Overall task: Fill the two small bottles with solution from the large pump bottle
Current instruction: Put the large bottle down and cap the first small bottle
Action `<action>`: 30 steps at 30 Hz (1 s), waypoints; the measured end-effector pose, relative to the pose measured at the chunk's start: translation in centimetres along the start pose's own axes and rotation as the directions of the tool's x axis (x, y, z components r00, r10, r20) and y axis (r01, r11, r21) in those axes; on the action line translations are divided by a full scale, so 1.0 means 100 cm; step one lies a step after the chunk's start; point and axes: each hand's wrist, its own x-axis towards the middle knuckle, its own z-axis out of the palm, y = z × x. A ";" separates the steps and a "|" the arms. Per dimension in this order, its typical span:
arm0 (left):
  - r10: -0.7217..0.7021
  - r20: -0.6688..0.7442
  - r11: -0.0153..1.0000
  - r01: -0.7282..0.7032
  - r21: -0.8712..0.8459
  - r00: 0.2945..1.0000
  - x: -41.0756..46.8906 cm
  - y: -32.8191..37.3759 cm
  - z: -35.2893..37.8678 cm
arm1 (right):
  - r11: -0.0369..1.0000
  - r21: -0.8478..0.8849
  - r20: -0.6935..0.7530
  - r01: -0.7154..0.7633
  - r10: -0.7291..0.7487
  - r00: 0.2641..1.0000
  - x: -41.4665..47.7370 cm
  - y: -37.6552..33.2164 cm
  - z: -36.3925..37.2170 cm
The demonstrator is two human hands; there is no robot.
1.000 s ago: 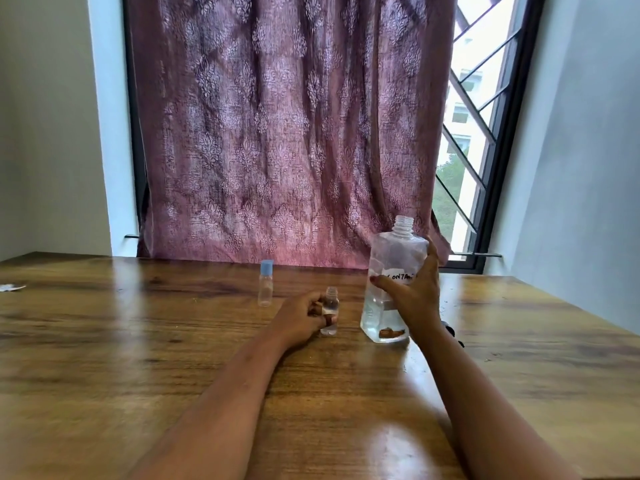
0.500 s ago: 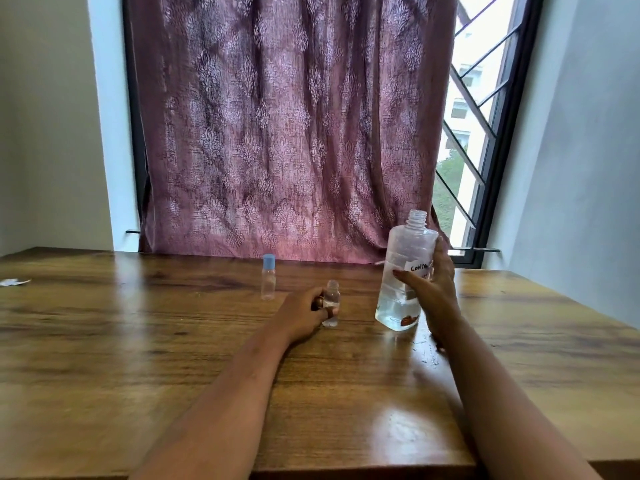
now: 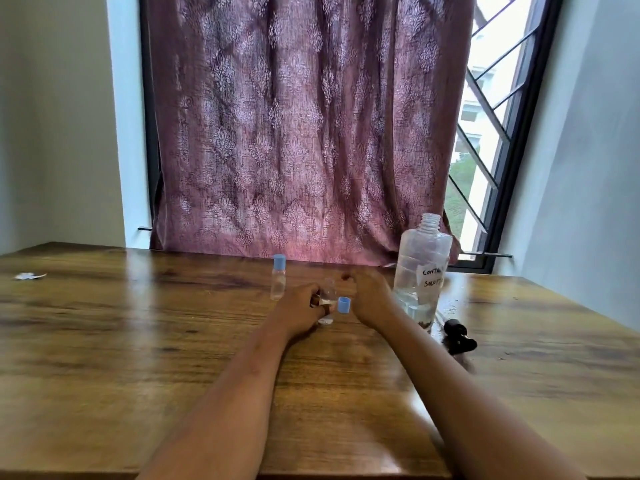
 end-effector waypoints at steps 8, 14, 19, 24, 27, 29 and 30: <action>-0.007 0.020 1.000 0.007 -0.017 1.000 0.009 -0.004 0.002 | 0.993 -0.116 0.290 -0.032 0.065 0.955 0.013 0.010 0.021; -0.032 0.029 0.996 0.034 -0.076 0.999 0.015 -0.005 0.002 | 0.996 -0.091 0.211 -0.003 0.022 0.977 0.013 0.022 0.020; -0.042 0.025 0.990 0.045 -0.133 0.999 0.013 -0.006 0.003 | 0.975 0.212 -0.065 -0.071 0.086 0.994 0.017 0.024 0.010; -0.025 -0.001 0.987 0.025 -0.158 1.000 0.008 -0.003 0.004 | 0.845 0.535 -0.177 -0.019 0.133 0.975 0.010 0.006 0.005; -0.004 -0.014 0.988 0.001 -0.154 1.000 0.005 -0.003 0.006 | 0.831 0.557 -0.176 -0.007 0.126 0.976 0.004 -0.002 0.007; 0.012 -0.018 0.989 -0.014 -0.146 1.000 0.004 -0.003 0.007 | 0.826 0.563 -0.152 -0.021 0.128 0.980 0.002 -0.003 0.009; 0.018 -0.020 0.988 -0.021 -0.150 1.000 0.004 -0.003 0.007 | 0.832 0.554 -0.143 -0.034 0.135 0.980 0.002 -0.002 0.010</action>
